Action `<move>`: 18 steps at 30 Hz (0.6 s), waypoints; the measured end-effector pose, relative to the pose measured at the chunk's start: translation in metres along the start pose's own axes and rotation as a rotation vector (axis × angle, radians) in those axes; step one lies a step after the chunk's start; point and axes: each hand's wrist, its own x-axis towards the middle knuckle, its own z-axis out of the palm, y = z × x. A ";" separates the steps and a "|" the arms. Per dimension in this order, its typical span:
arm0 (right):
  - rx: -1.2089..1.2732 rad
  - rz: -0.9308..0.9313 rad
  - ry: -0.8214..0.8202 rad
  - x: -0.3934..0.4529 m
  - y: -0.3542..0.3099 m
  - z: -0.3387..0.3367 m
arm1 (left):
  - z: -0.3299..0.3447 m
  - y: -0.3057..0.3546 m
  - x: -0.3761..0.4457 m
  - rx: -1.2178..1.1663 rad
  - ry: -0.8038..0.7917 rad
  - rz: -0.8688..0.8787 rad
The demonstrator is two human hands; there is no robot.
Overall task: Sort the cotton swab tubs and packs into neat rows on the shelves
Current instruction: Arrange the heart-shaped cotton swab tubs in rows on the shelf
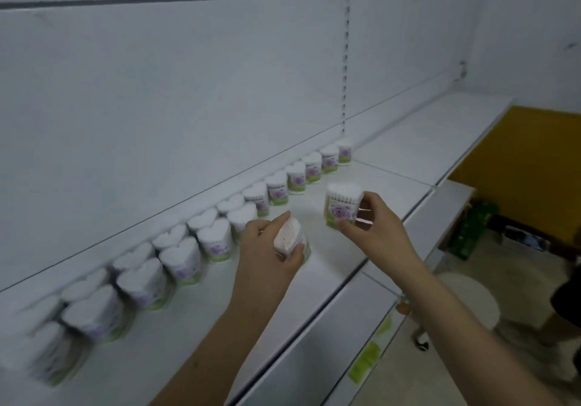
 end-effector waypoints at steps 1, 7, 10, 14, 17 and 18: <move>0.007 0.004 -0.025 0.012 0.005 0.005 | 0.003 -0.002 0.006 0.016 0.015 -0.002; -0.032 -0.040 -0.122 0.071 0.022 0.028 | 0.012 -0.012 0.050 0.112 0.135 0.102; -0.062 -0.077 -0.184 0.097 0.025 0.034 | 0.017 -0.016 0.068 0.233 0.222 0.114; -0.092 -0.147 -0.290 0.129 0.033 0.046 | 0.026 -0.030 0.084 0.428 0.289 0.125; -0.152 -0.202 -0.390 0.149 0.046 0.061 | 0.033 -0.048 0.090 0.609 0.311 0.100; -0.173 -0.226 -0.426 0.155 0.051 0.066 | 0.035 -0.053 0.091 0.684 0.293 0.086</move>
